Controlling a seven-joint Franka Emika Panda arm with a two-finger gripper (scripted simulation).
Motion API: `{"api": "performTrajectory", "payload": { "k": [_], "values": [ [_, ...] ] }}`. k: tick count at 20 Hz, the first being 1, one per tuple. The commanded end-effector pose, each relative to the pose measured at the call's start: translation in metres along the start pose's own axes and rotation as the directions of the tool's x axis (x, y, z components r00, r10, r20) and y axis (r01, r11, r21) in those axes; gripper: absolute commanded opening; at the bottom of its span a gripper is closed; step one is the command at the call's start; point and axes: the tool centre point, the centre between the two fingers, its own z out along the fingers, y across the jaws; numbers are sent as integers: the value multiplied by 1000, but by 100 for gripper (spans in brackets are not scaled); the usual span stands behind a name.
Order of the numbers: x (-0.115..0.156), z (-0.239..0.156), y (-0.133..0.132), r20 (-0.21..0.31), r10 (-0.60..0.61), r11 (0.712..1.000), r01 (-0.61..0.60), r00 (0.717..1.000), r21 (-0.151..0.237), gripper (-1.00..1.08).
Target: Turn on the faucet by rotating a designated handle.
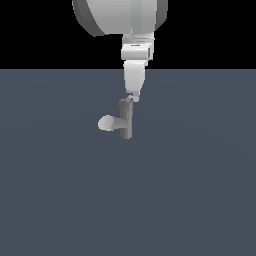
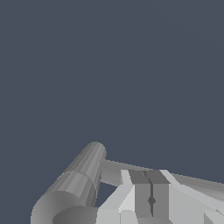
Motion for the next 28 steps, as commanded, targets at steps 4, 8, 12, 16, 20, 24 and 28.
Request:
{"api": "performTrajectory", "payload": {
  "k": [4,8,12,16,20,24,28],
  "values": [
    [-48,11,14,1,-25,999,25,1000,-26,-100],
    [-76,16,22,1,-29,999,29,1000,-37,-100],
    [-49,3,3,-1,17,1000,-17,1000,-10,-100],
    [-66,6,-3,-1,7,1000,-7,1000,-16,-100],
    [-83,9,-8,0,-2,1000,2,1000,-21,-100],
    [-99,12,-14,0,-12,1000,12,1000,-27,-100],
    [-115,15,-19,0,-20,999,20,1000,-32,-100]
  ]
}}
